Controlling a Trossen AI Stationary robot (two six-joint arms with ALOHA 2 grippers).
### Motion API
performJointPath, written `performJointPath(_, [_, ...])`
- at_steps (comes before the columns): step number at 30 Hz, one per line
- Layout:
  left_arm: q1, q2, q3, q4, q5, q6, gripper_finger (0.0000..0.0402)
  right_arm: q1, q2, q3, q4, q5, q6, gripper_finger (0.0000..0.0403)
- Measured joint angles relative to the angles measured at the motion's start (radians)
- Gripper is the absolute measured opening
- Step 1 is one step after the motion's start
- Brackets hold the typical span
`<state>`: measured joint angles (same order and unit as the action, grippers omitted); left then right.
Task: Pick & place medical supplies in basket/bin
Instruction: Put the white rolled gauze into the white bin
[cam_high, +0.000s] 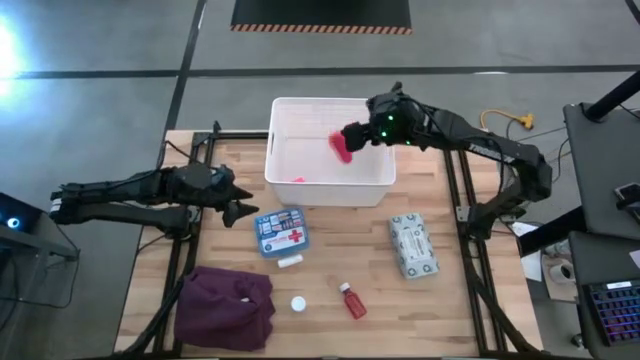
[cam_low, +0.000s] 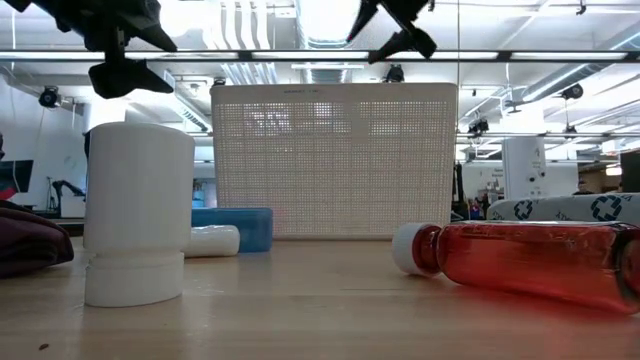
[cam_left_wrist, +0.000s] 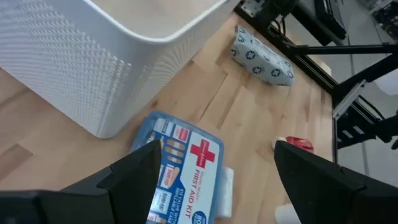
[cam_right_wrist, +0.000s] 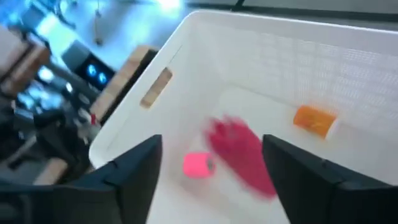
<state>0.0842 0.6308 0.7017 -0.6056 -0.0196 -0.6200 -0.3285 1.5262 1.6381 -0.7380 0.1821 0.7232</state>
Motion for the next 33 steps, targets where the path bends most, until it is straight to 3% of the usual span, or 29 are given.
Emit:
performJointPath(5, [-0.058,0.019,0.0,0.0,0.043,0.002,0.0295,0.079,0.033,0.137,-0.186,0.031,-0.114,0.0316])
performJointPath(9, [-0.161,0.08,-0.001,0.0,0.071,0.056,0.0295,0.239,0.025,0.215,-0.346,0.207,-0.177,0.0331])
performJointPath(13, [-0.291,0.206,-0.001,0.002,0.072,0.176,0.0295,0.392,0.024,0.264,-0.584,0.394,-0.039,0.033])
performJointPath(15, [-0.347,0.286,-0.002,0.003,0.071,0.201,0.0295,0.462,0.024,0.271,-0.681,0.437,0.057,0.033])
performJointPath(23, [-0.44,0.594,0.043,0.03,-0.025,0.167,0.0295,0.664,0.046,0.2,-0.834,0.51,0.32,0.0329])
performJointPath(33, [-0.472,0.837,0.229,0.113,-0.034,0.128,0.0295,0.909,0.044,0.03,-0.833,0.454,0.523,0.0329])
